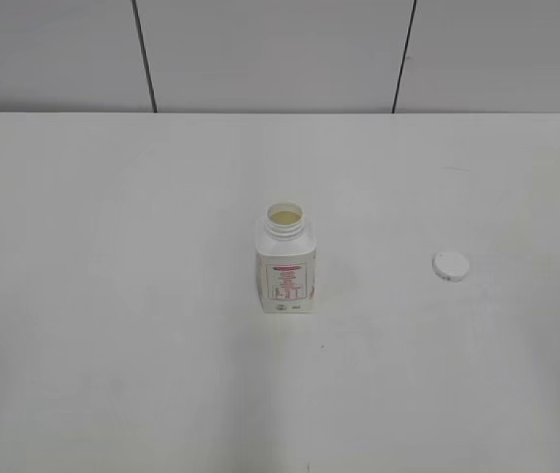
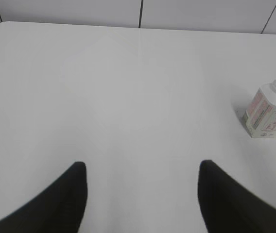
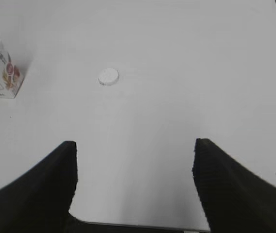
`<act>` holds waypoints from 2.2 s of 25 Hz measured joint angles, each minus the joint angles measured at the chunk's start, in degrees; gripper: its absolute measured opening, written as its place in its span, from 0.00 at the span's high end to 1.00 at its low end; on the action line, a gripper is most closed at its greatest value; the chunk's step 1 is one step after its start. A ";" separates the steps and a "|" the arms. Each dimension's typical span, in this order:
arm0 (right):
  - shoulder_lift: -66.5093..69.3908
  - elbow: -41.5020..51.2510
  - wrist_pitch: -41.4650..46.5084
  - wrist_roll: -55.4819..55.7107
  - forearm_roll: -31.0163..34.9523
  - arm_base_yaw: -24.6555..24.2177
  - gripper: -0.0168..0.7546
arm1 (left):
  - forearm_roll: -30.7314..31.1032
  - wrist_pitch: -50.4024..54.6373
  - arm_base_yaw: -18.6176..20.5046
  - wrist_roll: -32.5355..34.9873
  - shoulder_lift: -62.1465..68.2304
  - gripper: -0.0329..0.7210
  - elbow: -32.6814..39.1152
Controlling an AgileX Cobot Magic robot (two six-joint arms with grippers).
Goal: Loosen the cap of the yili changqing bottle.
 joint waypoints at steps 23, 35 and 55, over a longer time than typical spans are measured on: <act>0.00 4.31 -14.39 2.29 -2.53 0.00 0.22 | 1.04 0.00 0.00 -2.40 0.00 0.38 0.00; -0.33 0.75 2.15 2.38 -1.85 0.00 0.22 | 1.04 0.00 0.00 -2.57 0.00 0.39 0.00; -7.16 1.13 3.86 2.38 -1.07 0.00 0.22 | 1.04 -0.10 0.00 -2.57 0.00 0.40 0.12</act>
